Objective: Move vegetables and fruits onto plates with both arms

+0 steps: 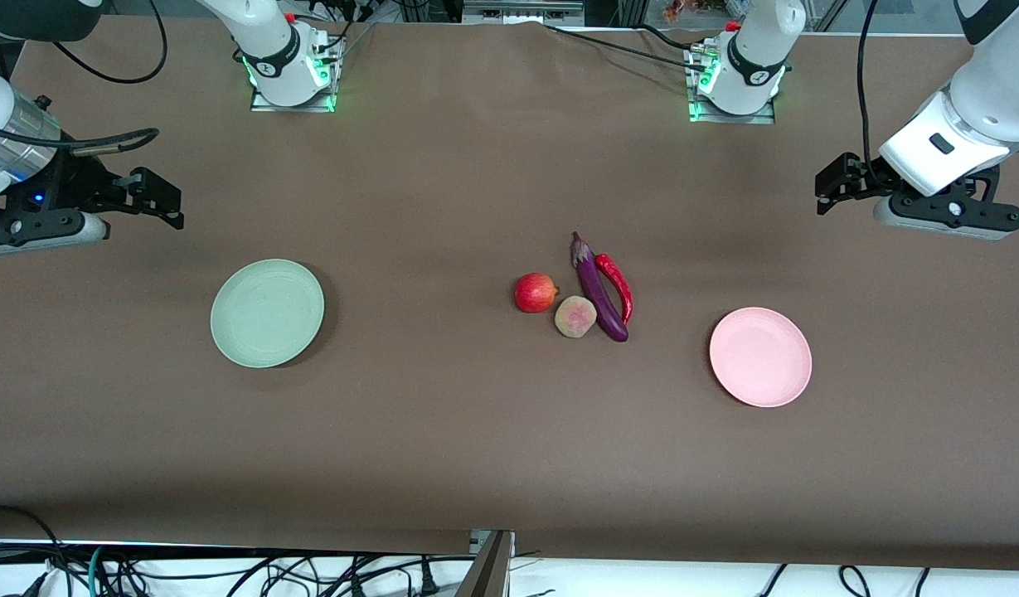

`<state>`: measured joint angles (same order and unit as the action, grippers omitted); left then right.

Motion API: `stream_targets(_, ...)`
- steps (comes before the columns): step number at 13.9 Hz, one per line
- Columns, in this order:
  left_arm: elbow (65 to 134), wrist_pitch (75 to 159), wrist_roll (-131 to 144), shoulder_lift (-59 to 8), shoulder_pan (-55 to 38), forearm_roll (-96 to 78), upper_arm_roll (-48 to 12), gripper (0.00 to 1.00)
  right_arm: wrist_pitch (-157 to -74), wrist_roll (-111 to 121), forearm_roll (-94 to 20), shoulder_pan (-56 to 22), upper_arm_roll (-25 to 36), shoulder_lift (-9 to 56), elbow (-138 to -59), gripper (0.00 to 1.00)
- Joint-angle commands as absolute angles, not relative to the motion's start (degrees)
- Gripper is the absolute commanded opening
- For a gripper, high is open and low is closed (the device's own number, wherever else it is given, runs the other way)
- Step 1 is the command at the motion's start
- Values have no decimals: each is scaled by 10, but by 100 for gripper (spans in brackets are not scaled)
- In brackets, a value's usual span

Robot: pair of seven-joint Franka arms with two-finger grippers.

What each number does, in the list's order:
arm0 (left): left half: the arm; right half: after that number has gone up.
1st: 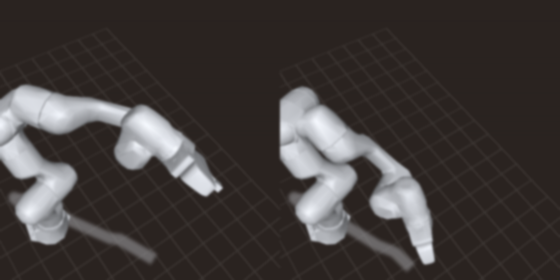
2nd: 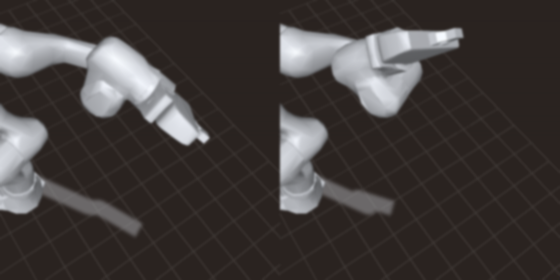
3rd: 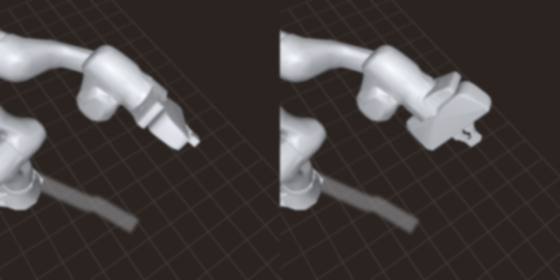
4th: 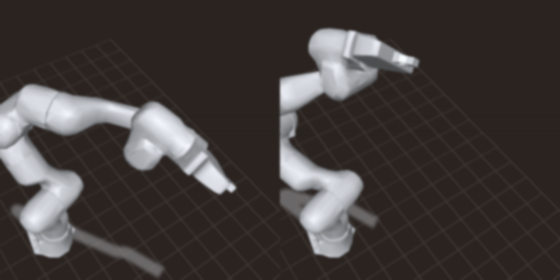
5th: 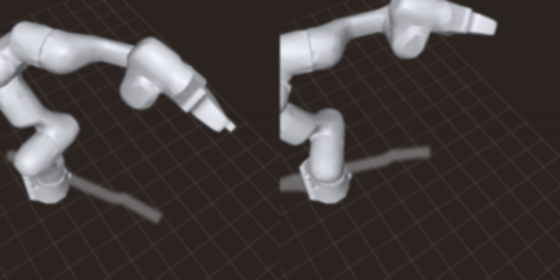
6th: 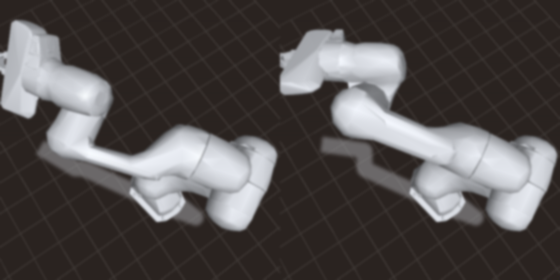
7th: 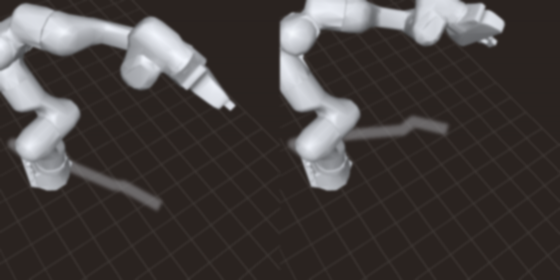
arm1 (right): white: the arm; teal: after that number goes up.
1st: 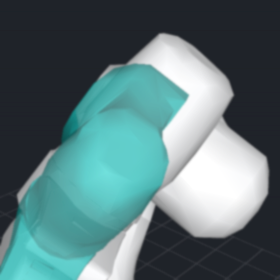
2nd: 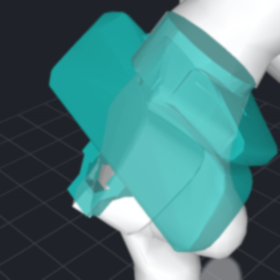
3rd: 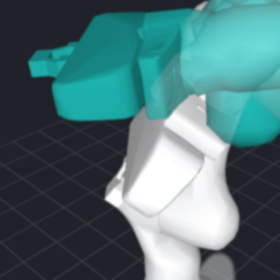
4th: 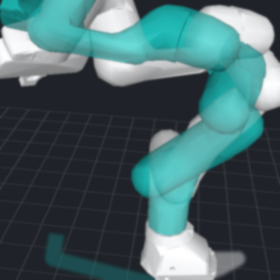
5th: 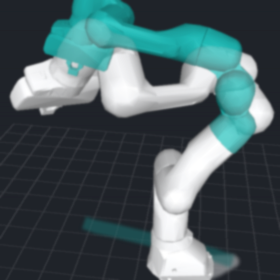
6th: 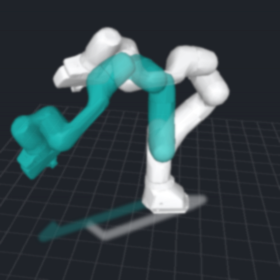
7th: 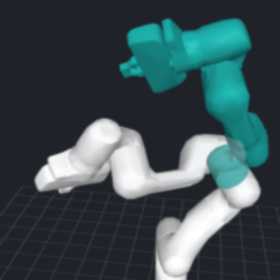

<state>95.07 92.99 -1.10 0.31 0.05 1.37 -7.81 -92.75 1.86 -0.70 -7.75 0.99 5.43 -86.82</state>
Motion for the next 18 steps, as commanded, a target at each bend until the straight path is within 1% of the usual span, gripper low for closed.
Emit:
stream_targets(1, 958, 925, -20, 11, 4, 17, -81, 100, -922, 18, -17, -76, 10, 57, -858, 100)
stream_targets(10, 958, 909, -18, 11, 3, 17, -81, 100, -925, 20, -17, -75, 11, 57, -856, 100)
stream_targets(14, 936, 906, -18, -11, 2, 17, -81, 100, -925, 20, -16, -75, 11, 58, -856, 100)
stream_targets(18, 936, 869, -20, -23, 0, 18, -81, 100, -925, 20, -16, -75, 11, 58, -856, 100)
